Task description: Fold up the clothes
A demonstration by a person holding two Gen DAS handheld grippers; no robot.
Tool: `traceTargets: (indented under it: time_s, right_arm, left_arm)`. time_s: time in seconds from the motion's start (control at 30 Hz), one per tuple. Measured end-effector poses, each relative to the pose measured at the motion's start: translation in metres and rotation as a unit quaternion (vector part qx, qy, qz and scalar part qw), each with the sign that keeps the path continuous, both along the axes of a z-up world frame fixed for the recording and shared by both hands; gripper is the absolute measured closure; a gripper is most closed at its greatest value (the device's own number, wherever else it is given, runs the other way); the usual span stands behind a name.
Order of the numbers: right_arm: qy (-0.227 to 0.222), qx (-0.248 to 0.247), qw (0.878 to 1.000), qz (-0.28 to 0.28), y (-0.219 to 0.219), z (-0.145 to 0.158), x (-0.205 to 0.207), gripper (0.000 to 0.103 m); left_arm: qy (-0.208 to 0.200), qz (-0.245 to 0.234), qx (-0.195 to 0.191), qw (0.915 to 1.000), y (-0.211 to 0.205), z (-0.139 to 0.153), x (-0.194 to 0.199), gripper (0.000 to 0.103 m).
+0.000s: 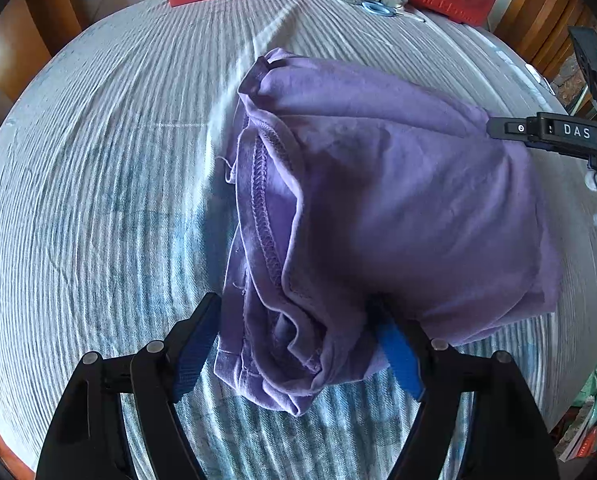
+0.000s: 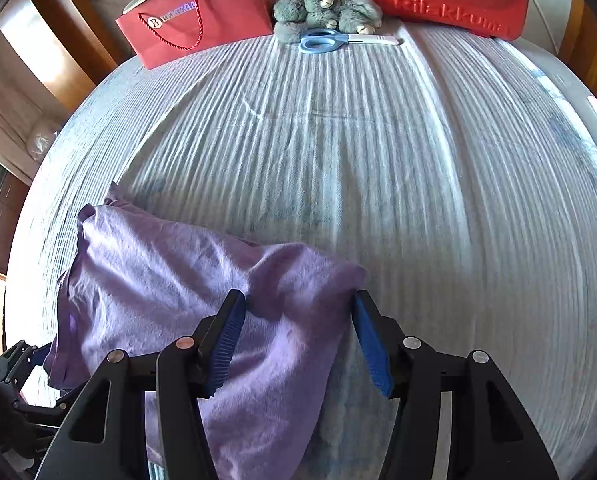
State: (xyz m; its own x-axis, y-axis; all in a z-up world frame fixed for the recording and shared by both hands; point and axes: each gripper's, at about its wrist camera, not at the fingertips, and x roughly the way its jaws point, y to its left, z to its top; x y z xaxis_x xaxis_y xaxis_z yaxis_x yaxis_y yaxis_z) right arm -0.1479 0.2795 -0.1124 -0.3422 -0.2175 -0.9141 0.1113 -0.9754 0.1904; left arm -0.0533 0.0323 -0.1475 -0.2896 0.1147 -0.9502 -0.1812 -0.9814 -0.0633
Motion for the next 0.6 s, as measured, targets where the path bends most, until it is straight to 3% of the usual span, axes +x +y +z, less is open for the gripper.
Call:
traceTargets:
  time_s: [0.07,0.17,0.23,0.4,0.53,0.6]
  right_arm:
    - [-0.006,0.004,1.000,0.013,-0.005,-0.005,-0.004,0.048]
    - [0.008,0.050,0.998,0.040,-0.018,-0.006,-0.002,0.059]
    - [0.013,0.064,0.996,0.055,-0.023,-0.005,-0.001,0.072]
    - [0.014,0.058,0.996,0.066,-0.019,-0.003,0.002,0.081]
    - [0.015,0.053,0.996,0.068,-0.017,-0.003,0.001,0.081]
    - [0.018,0.056,0.996,0.072,-0.019,-0.003,0.002,0.081]
  left_arm:
    - [-0.002,0.000,-0.001,1.0000,0.003,0.001,-0.002,0.034]
    - [-0.012,-0.005,0.004,0.9999,0.011,0.006,-0.005,0.056]
    - [-0.011,-0.003,0.002,0.9999,0.014,0.006,-0.005,0.057]
    - [-0.012,-0.003,-0.010,0.9999,0.017,0.012,-0.006,0.070]
    - [-0.004,-0.011,-0.005,0.9999,0.021,0.011,-0.010,0.067]
    - [0.001,-0.008,0.016,0.9998,0.018,0.012,-0.014,0.059]
